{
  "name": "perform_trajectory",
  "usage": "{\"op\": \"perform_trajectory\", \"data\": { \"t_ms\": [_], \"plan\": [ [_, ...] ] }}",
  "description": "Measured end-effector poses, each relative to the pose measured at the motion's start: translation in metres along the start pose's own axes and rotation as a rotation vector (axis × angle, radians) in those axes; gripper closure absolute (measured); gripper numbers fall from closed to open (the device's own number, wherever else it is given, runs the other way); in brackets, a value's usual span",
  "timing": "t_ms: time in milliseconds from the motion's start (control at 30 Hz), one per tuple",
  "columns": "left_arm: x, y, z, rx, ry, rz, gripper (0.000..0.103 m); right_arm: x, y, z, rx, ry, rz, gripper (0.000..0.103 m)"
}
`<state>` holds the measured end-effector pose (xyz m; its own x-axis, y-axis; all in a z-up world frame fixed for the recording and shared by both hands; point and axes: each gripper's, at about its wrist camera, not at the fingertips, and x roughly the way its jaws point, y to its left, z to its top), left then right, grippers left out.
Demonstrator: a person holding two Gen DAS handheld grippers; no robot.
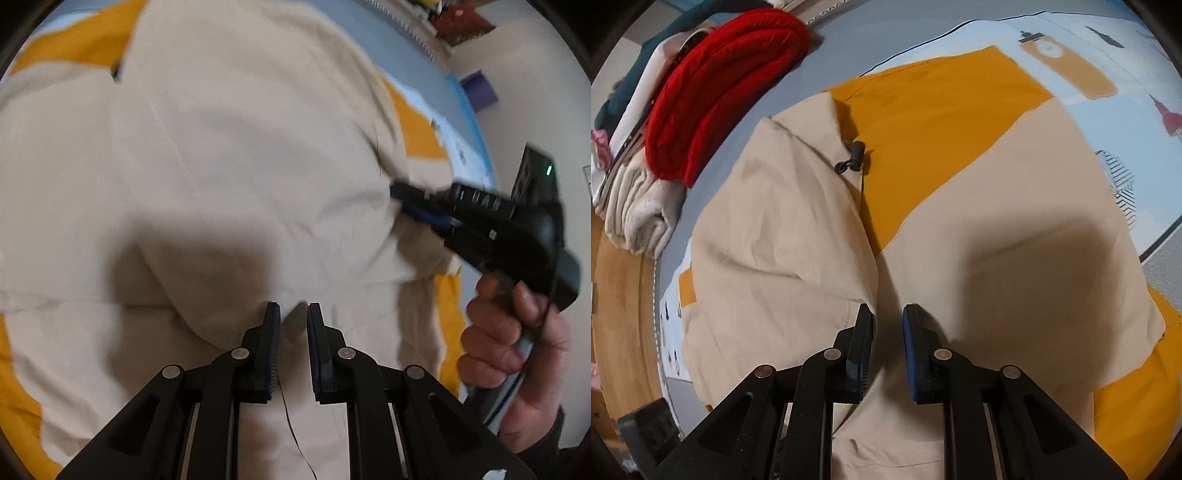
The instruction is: Fold large clothes
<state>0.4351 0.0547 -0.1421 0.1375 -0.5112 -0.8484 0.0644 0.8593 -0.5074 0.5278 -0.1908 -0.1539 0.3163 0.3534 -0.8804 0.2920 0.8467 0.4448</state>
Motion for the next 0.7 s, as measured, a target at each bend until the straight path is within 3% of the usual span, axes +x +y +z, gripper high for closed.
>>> {"op": "perform_trajectory", "data": {
  "t_ms": [167, 300, 400, 533, 600, 667, 700],
  "plan": [
    [-0.022, 0.016, 0.015, -0.081, -0.111, -0.017, 0.091, -0.031, 0.018, -0.004, -0.060, -0.148, -0.035, 0.082],
    [-0.002, 0.040, 0.011, -0.165, -0.034, 0.086, 0.091, -0.042, 0.035, -0.007, -0.122, -0.201, -0.009, 0.081],
    [-0.002, 0.044, 0.008, -0.197, -0.013, 0.102, 0.092, -0.046, 0.042, -0.012, -0.156, -0.224, 0.009, 0.081],
    [-0.018, 0.032, 0.011, -0.161, -0.068, 0.099, 0.092, -0.031, 0.057, -0.019, -0.239, -0.119, 0.115, 0.075],
    [-0.020, 0.026, 0.011, -0.138, -0.087, 0.098, 0.092, 0.002, 0.068, -0.031, -0.306, 0.078, 0.151, 0.066],
    [-0.023, 0.024, 0.010, -0.130, -0.089, 0.091, 0.092, 0.028, 0.067, -0.044, -0.338, 0.204, 0.068, 0.066],
    [-0.027, 0.027, 0.010, -0.131, -0.090, 0.089, 0.092, 0.029, 0.066, -0.048, -0.350, 0.190, 0.057, 0.066]
  ]
}}
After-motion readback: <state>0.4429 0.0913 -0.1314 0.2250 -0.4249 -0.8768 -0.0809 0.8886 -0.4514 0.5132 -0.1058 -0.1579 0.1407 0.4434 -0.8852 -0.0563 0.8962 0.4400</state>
